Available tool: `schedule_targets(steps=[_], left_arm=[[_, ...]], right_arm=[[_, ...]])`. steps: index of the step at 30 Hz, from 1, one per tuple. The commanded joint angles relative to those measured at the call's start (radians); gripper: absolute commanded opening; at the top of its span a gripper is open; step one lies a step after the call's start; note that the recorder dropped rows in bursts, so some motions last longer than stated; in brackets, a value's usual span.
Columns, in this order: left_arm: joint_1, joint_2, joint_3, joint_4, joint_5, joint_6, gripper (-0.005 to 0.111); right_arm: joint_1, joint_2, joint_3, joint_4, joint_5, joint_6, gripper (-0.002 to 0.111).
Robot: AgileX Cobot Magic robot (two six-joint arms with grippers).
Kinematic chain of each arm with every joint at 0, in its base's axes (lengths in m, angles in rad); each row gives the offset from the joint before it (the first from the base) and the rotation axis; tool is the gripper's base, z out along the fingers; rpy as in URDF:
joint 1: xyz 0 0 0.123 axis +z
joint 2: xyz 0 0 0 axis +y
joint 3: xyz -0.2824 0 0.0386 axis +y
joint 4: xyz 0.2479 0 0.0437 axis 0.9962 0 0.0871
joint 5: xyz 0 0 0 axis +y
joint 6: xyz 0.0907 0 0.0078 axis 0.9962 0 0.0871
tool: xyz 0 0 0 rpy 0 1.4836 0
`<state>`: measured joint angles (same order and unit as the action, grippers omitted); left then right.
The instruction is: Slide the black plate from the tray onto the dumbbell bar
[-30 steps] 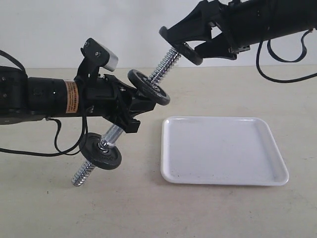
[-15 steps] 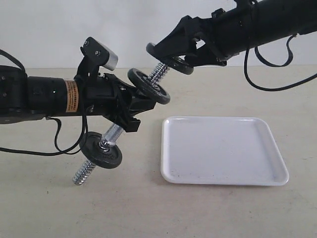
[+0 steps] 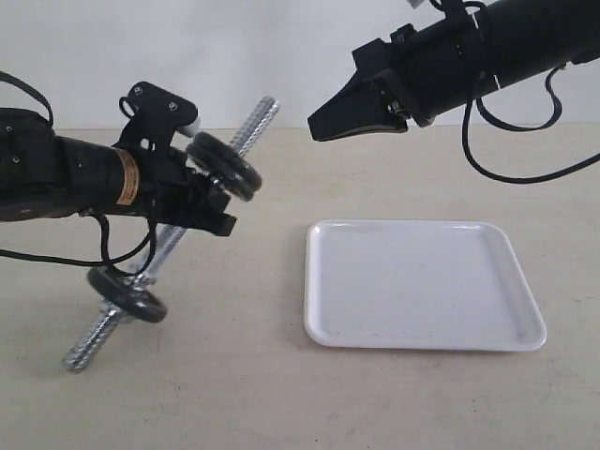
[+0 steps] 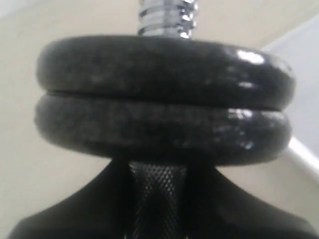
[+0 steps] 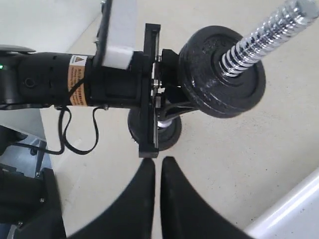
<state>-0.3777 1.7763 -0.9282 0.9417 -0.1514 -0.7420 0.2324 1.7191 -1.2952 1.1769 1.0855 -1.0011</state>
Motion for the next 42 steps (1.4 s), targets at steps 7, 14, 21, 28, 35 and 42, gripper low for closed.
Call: schedule_targets(steps=[7,14,21,28,35,42], left_arm=[[0.008,-0.055,-0.039,0.016,-0.758,-0.011,0.004],[0.008,-0.055,-0.039,0.052,-0.731,-0.035,0.004],[0.008,-0.055,-0.039,0.159,-0.682,-0.113,0.004],[-0.013,0.001,-0.039,0.247,-0.678,-0.188,0.004],[-0.059,0.06,-0.039,0.183,-0.655,-0.112,0.004],[-0.062,0.112,-0.039,0.076,-0.578,-0.06,0.004]], right_arm=[[-0.002,-0.011,-0.008,-0.008,-0.124,0.0,0.0],[-0.002,-0.011,-0.008,-0.008,-0.138,0.0,0.0],[-0.002,-0.011,-0.008,-0.008,-0.168,0.0,0.0],[-0.002,-0.011,-0.008,-0.008,-0.192,0.0,0.0],[-0.002,-0.011,-0.008,-0.008,-0.192,0.0,0.0],[-0.002,-0.011,-0.008,-0.008,-0.188,0.0,0.0]])
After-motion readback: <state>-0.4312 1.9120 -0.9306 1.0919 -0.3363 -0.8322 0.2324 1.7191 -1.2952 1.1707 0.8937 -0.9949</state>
